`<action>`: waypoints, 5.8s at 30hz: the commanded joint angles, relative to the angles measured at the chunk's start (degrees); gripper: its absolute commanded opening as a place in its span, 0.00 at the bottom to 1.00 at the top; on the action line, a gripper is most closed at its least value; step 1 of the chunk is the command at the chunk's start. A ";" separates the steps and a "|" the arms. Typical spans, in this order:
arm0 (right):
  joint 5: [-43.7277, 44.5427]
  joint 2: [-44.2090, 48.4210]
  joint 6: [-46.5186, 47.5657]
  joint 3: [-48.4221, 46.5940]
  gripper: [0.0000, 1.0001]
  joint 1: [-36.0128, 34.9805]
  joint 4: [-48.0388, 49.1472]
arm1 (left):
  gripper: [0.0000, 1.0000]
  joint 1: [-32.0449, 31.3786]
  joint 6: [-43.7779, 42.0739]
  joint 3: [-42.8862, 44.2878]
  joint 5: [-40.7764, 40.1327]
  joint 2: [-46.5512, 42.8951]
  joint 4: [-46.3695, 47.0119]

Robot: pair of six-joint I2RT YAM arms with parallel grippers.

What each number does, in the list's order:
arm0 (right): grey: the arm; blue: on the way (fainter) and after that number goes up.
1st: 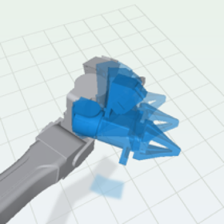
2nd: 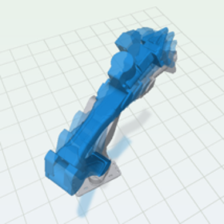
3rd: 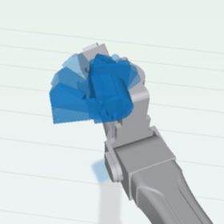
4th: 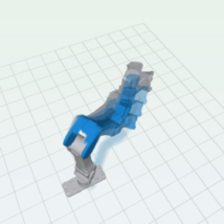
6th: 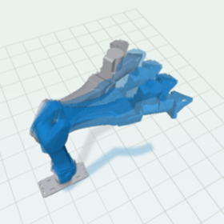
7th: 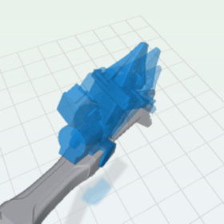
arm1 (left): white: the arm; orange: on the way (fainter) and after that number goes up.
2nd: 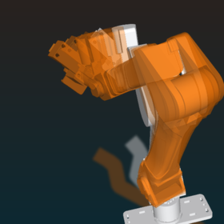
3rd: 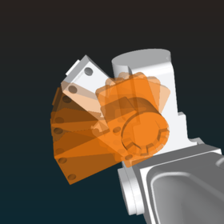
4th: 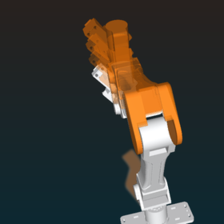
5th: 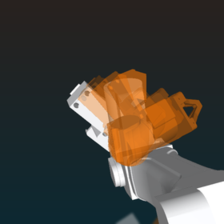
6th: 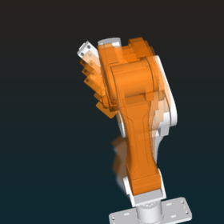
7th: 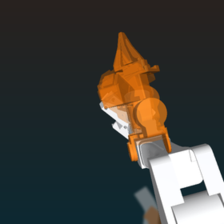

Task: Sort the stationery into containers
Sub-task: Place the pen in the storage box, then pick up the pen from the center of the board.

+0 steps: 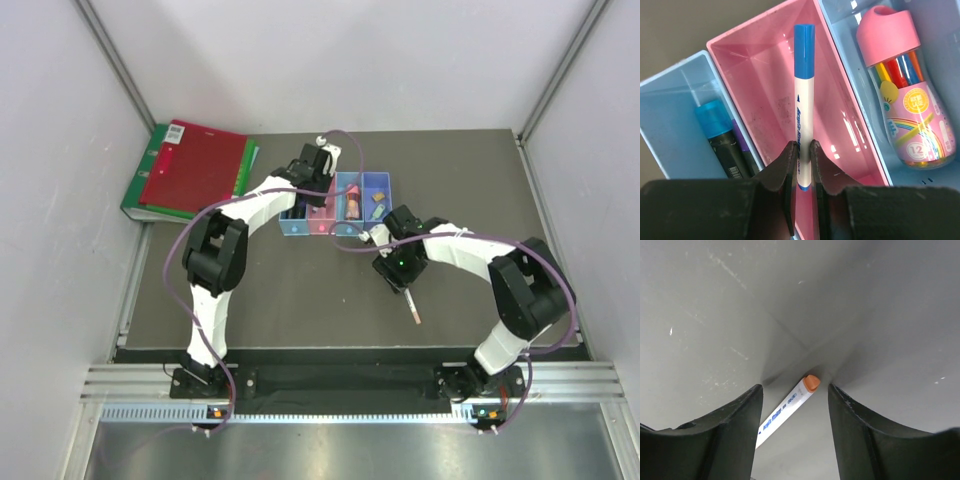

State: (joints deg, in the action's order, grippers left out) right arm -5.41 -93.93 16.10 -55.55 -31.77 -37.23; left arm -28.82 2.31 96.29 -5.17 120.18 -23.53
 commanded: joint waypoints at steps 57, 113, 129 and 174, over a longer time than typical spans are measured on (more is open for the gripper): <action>3.04 10.17 -5.19 -30.73 0.00 3.46 -6.19 | 0.53 0.61 -18.30 -18.68 4.90 -43.63 -3.36; -19.82 3.75 -11.53 -44.29 0.00 2.42 -7.94 | 0.57 -21.28 -122.89 -55.77 29.69 -30.00 89.01; -18.14 4.28 -11.44 -46.76 0.00 2.06 -7.42 | 0.56 -22.16 -122.81 -54.29 23.90 -27.55 85.84; 10.77 15.61 -9.25 -39.29 1.00 4.34 -0.65 | 0.00 -23.30 -79.43 -41.30 -15.19 -39.15 50.55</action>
State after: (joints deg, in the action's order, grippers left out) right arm -4.91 -82.32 5.85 -96.01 -28.95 -42.17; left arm -52.31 -98.54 43.09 -6.11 84.95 44.07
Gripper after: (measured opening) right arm 0.993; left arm 0.182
